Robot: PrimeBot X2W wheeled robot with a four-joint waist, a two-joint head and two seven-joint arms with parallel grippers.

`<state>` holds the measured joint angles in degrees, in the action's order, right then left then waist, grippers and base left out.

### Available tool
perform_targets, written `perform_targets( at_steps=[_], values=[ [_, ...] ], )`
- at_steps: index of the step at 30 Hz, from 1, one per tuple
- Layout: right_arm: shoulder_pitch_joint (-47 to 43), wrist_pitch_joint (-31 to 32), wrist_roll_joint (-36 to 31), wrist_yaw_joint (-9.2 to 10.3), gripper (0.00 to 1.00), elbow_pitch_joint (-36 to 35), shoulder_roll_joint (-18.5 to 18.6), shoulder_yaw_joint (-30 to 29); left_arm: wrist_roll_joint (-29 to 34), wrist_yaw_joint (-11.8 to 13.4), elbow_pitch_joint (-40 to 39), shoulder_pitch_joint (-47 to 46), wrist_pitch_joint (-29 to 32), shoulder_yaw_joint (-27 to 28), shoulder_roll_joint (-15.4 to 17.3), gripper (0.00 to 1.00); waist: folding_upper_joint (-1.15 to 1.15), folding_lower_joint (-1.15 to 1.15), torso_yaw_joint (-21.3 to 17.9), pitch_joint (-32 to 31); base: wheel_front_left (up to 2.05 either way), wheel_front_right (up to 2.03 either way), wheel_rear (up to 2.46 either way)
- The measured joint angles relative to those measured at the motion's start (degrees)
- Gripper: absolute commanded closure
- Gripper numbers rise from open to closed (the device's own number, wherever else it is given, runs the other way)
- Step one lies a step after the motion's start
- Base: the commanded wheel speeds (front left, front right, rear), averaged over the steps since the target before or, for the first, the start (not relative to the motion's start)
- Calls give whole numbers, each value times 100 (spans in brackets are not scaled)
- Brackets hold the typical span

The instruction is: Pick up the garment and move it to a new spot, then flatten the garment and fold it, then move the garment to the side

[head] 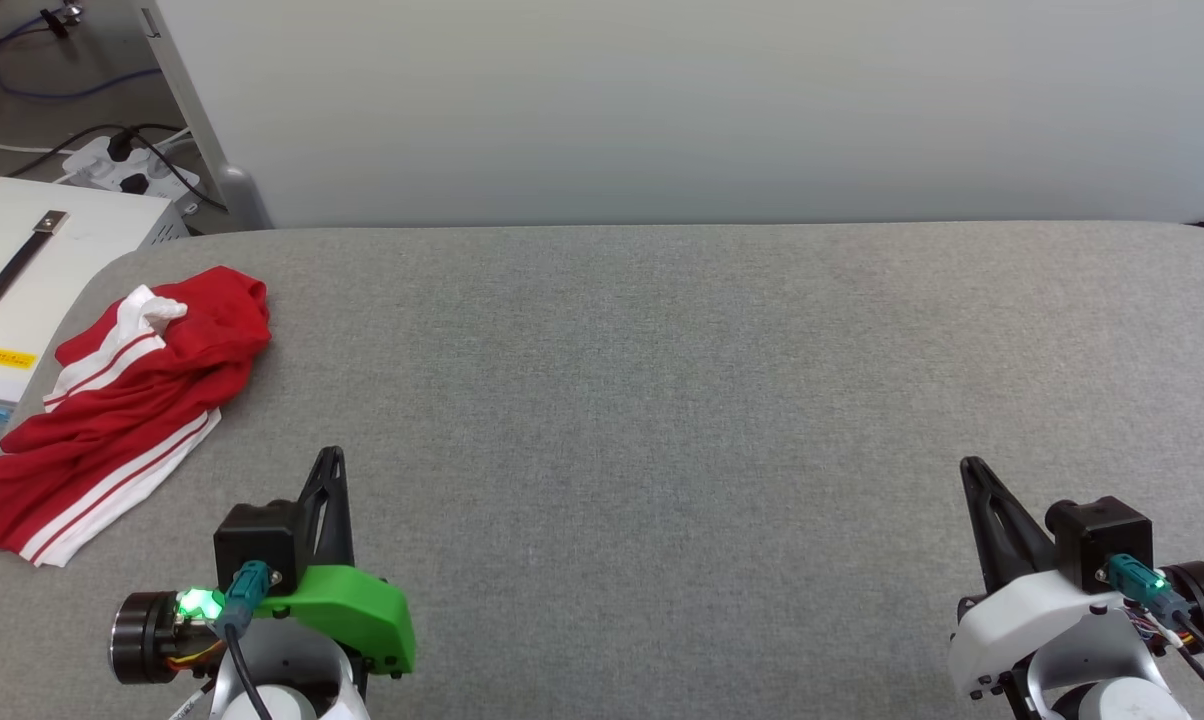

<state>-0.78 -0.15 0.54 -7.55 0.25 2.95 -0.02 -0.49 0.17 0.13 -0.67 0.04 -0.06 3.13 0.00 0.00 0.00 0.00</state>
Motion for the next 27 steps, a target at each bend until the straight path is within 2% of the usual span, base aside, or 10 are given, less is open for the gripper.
perform_targets(
  at_steps=[23, 24, 27],
  values=[
    [0, 0, 0, 0, 100, 0, 0, 0, 0, 0, 0, 0, 0, 0, 0, 100, 0, 0, 0, 0, 0, 0, 0],
    [-1, 0, 3, 0, 0, 2, 0, 0, -1, 1, 1, -1, 0, 0, 1, 0, 0, 0, 0, 0, 0, 0, 0],
    [-1, 0, 4, 0, 0, 4, 0, 0, -1, 1, 1, -1, 0, -1, 1, 0, 0, 0, 0, 1, 0, 0, 0]
  ],
)
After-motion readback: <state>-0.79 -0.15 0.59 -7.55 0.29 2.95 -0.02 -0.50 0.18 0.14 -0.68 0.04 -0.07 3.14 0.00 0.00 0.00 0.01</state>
